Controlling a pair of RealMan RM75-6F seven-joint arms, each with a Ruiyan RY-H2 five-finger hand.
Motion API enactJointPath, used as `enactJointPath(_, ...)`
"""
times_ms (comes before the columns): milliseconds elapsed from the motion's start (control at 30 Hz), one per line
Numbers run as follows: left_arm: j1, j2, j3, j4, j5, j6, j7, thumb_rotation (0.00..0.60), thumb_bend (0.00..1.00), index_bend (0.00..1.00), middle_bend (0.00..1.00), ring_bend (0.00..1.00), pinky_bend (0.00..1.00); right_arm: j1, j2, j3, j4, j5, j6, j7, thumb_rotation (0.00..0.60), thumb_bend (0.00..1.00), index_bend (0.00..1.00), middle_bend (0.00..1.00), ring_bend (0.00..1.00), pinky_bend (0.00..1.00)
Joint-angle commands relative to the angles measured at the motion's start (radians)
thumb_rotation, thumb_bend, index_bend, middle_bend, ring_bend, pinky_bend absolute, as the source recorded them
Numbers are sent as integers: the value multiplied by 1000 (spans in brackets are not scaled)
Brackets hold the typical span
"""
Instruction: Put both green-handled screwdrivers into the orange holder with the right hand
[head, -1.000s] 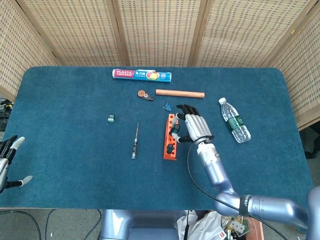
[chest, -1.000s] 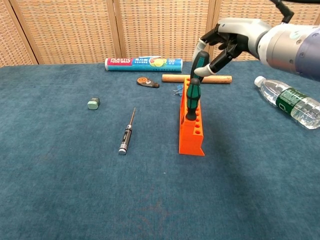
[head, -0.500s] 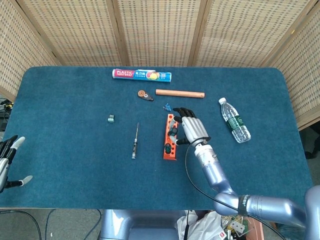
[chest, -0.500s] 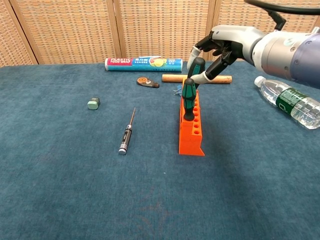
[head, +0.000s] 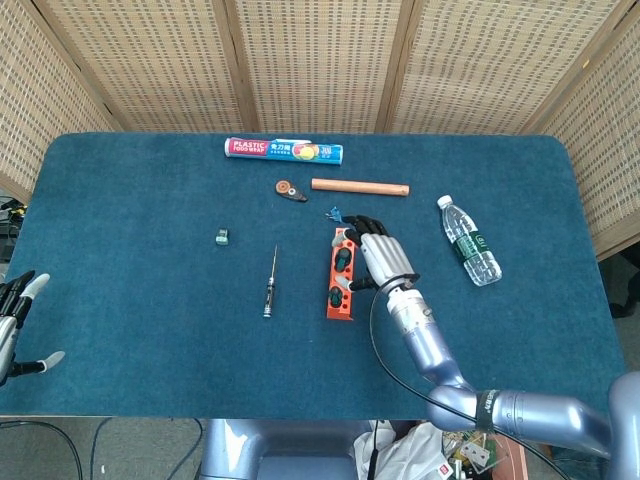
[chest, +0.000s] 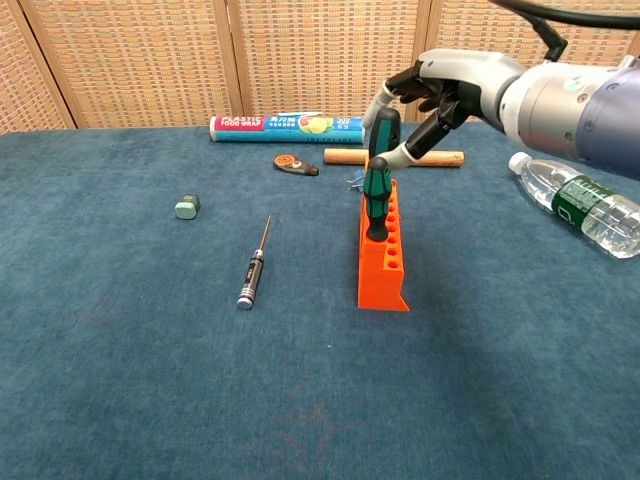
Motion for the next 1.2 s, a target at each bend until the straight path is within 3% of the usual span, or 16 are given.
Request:
enactJointPath(33, 1, 0, 0, 0, 1, 1, 0, 600, 0, 0, 0, 0, 0, 0, -3, 3, 2, -3, 4, 3, 600, 204, 316, 106, 0, 35)
enactJointPath(333, 1, 1, -1, 0, -1, 2, -2, 600, 0, 0, 0, 0, 0, -3, -6, 5, 0, -6, 10, 4, 600, 197, 313, 106, 0, 36)
enactJointPath(633, 8, 6, 2, -2, 12, 16, -14, 600, 0, 0, 0, 0, 0, -55, 75, 0, -108, -53, 52, 20, 600, 197, 303, 106, 0, 36)
enactJointPath(767, 15, 9, 4, 1, 23, 31, -27, 600, 0, 0, 0, 0, 0, -137, 168, -36, -187, -157, 79, 83, 600, 169, 276, 106, 0, 36)
enactJointPath(933, 24, 8, 12, 3, 50, 52, -31, 600, 0, 0, 0, 0, 0, -272, 295, -122, -224, -383, 136, 202, 600, 3, 196, 67, 0, 27)
enactJointPath(1200, 49, -4, 36, 11, 112, 101, -19, 600, 0, 0, 0, 0, 0, -457, 391, -311, -67, -771, 318, 256, 600, 0, 35, 0, 0, 0)
